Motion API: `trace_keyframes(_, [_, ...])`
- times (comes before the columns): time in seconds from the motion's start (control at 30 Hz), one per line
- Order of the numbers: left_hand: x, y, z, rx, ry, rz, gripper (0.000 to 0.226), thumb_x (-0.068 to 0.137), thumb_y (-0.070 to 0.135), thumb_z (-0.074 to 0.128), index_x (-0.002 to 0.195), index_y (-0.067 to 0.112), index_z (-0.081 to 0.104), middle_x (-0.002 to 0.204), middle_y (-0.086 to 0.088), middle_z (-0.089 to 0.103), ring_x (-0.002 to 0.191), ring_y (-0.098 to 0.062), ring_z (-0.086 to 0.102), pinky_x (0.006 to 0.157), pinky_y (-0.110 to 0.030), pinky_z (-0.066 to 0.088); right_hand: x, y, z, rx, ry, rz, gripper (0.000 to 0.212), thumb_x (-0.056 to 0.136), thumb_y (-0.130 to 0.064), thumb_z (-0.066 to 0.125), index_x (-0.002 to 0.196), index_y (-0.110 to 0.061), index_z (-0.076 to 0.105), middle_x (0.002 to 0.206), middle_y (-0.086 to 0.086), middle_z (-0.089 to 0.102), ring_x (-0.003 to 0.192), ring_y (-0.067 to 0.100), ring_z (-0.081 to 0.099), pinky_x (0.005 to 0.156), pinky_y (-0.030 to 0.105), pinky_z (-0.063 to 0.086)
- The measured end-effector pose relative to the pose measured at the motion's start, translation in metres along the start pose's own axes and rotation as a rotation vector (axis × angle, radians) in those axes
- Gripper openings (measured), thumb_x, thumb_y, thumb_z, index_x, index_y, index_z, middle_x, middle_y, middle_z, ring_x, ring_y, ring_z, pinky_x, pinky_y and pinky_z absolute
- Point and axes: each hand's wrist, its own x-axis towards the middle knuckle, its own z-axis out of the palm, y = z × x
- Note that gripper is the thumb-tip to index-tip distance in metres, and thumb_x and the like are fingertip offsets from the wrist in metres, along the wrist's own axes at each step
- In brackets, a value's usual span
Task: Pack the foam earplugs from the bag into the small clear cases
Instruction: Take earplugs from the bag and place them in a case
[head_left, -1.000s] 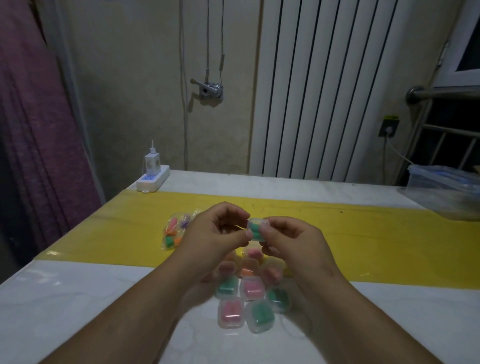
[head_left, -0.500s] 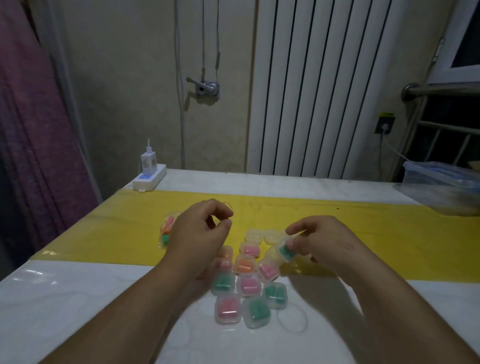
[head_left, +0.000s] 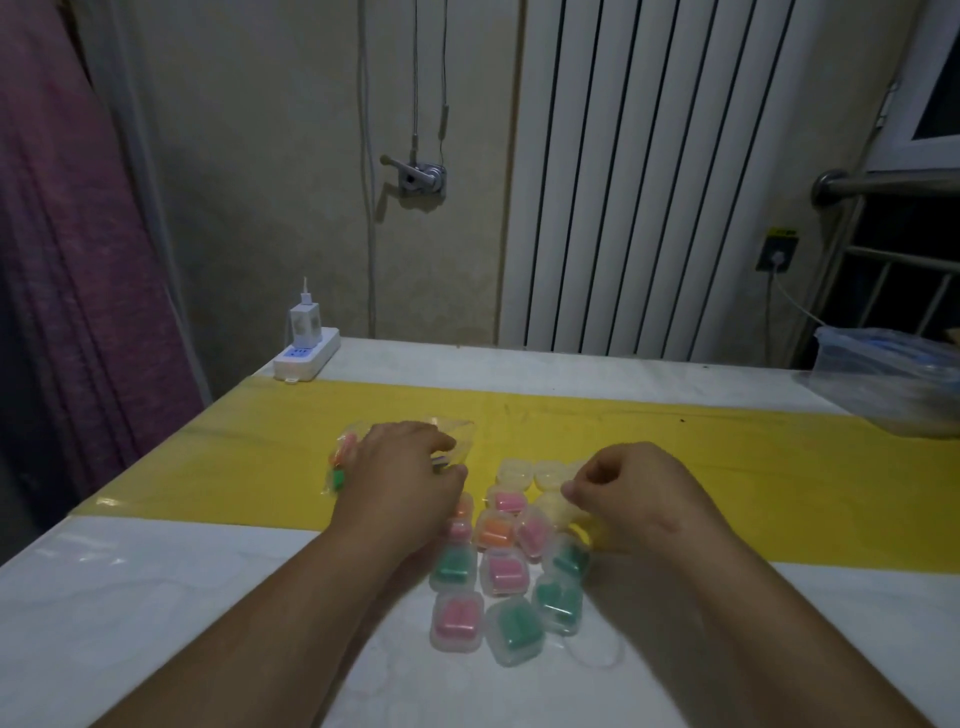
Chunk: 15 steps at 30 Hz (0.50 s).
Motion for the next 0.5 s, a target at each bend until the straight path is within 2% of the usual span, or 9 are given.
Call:
trace_keyframes(0.1, [0.000,0.001,-0.002,-0.121,0.039,-0.022,0.043,0.088,0.024,0.062,0.131,0.021,0.060,0.136,0.002,0.058,0.123,-0.018,0.050,0.104,-0.031,0.038,-0.001,-0.004,0.004,0.130,0.099,-0.138,0.012,0.085,-0.030,0.070,0.073,-0.029,0.068,0.076,-0.015,0.067,0.074,0.003,0.060,0.064,0.021,0.045])
trace_keyframes(0.17, [-0.002,0.004,-0.004,-0.231,0.084,-0.012,0.045,0.087,0.015,0.061,0.131,0.020,0.060,0.136,0.004,0.057,0.124,-0.014,0.050,0.103,-0.026,0.038,-0.004,-0.007,0.011,0.245,0.111,-0.204,0.010,0.088,-0.024,0.067,0.082,-0.032,0.069,0.081,-0.016,0.067,0.075,-0.002,0.058,0.064,0.016,0.043])
trace_keyframes(0.27, [-0.004,0.011,-0.007,-0.467,0.119,0.016,0.045,0.084,0.007,0.063,0.126,0.023,0.064,0.129,0.009,0.060,0.117,-0.006,0.052,0.094,-0.017,0.037,-0.007,-0.013,0.020,0.495,0.032,-0.234,0.022,0.096,-0.022,0.056,0.097,-0.040,0.068,0.092,-0.014,0.067,0.074,0.001,0.062,0.070,0.025,0.053])
trace_keyframes(0.37, [-0.008,0.014,-0.007,-0.649,0.039,0.088,0.040,0.086,0.002,0.063,0.112,0.031,0.069,0.119,0.014,0.065,0.110,0.000,0.057,0.087,-0.009,0.041,-0.007,-0.015,0.025,0.522,-0.044,-0.271,0.027,0.099,-0.029,0.051,0.105,-0.053,0.064,0.101,-0.024,0.064,0.086,-0.002,0.061,0.078,0.025,0.052])
trace_keyframes(0.43, [-0.010,0.018,-0.012,-0.842,-0.054,0.113,0.041,0.088,-0.007,0.054,0.099,0.027,0.074,0.114,0.010,0.069,0.105,0.004,0.061,0.082,-0.009,0.046,-0.007,-0.016,0.026,0.529,-0.051,-0.259,0.023,0.098,-0.031,0.053,0.108,-0.047,0.066,0.096,-0.026,0.064,0.088,-0.001,0.060,0.082,0.028,0.051])
trace_keyframes(0.5, [-0.009,0.022,-0.017,-0.969,-0.047,0.070,0.043,0.087,-0.013,0.046,0.091,0.018,0.075,0.111,0.006,0.070,0.096,0.010,0.062,0.073,-0.005,0.046,-0.006,-0.015,0.028,0.490,-0.012,-0.207,0.020,0.096,-0.031,0.056,0.109,-0.036,0.071,0.088,-0.025,0.064,0.088,0.000,0.060,0.088,0.033,0.053])
